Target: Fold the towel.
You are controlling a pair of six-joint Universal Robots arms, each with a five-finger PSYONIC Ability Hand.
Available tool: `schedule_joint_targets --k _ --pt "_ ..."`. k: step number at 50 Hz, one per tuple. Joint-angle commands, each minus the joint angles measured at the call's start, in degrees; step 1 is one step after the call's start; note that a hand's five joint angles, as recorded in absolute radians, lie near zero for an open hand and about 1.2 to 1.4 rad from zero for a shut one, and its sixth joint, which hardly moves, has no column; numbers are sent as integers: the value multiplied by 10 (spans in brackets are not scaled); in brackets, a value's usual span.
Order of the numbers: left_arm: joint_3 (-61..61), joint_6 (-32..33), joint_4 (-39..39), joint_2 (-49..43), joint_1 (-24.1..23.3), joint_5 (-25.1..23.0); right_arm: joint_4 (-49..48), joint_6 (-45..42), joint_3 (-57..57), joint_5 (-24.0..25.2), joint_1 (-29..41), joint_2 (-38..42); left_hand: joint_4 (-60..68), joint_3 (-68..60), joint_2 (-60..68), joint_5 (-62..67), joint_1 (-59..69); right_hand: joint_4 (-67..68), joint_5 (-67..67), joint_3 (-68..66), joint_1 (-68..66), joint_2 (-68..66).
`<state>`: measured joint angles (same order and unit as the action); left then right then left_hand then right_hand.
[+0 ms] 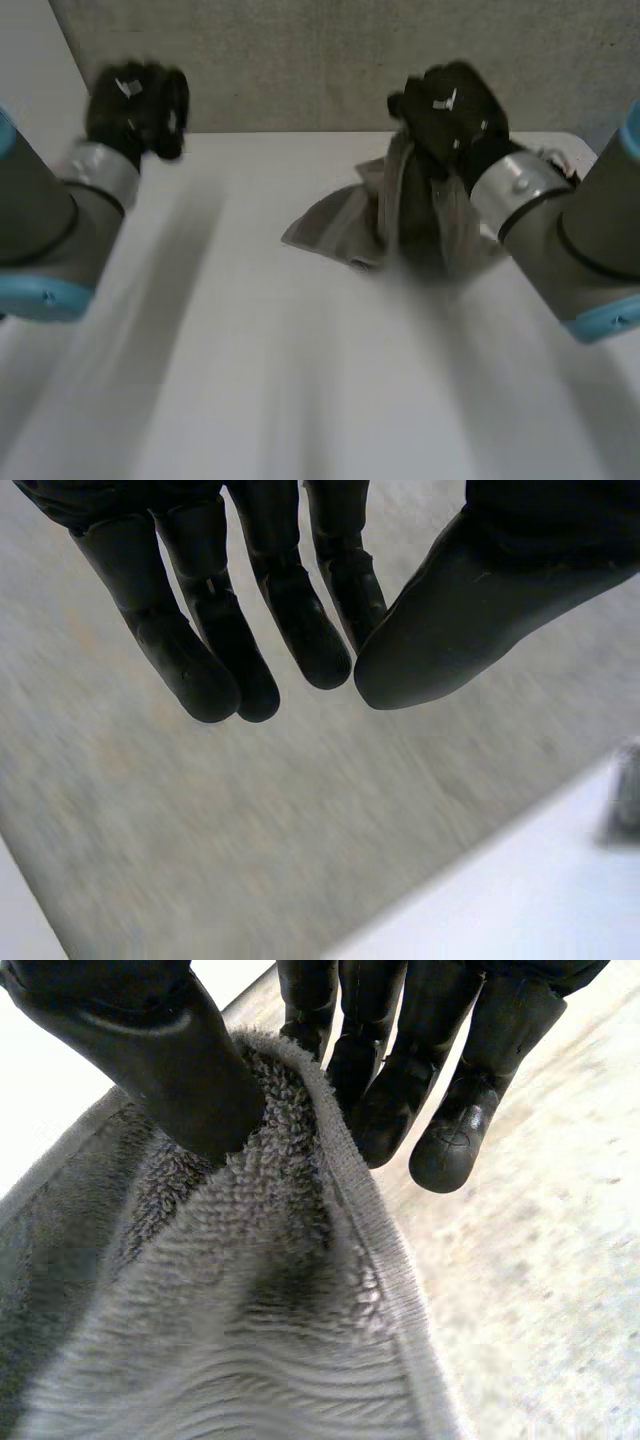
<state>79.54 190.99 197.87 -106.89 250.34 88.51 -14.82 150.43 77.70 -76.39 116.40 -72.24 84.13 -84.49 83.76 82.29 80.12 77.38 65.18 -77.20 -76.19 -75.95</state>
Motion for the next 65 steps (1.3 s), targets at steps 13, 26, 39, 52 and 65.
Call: schedule_joint_targets --k 13,26,39,52,65 --pt "128 -19 5 -77 -110 -1 56 -53 90 -33 12 -87 -623 627 -619 -705 -583 26 48 -28 -38 -40" --pt "121 -27 38 -116 -170 -4 92 3 140 -36 12 -231 -633 637 -629 -715 -593 26 48 -28 -38 -40" --pt "101 -29 43 -157 -196 4 107 6 192 -34 14 -361 -628 632 -624 -710 -588 26 48 -28 -38 -40" --pt "74 -84 22 -158 -183 5 138 3 212 -27 9 -381 -41 45 -38 -123 -1 26 48 -28 -38 -40" --pt "94 -78 -47 46 -77 30 275 -18 108 6 -47 -306 -41 45 -38 -123 -1 26 48 -28 -38 -40"
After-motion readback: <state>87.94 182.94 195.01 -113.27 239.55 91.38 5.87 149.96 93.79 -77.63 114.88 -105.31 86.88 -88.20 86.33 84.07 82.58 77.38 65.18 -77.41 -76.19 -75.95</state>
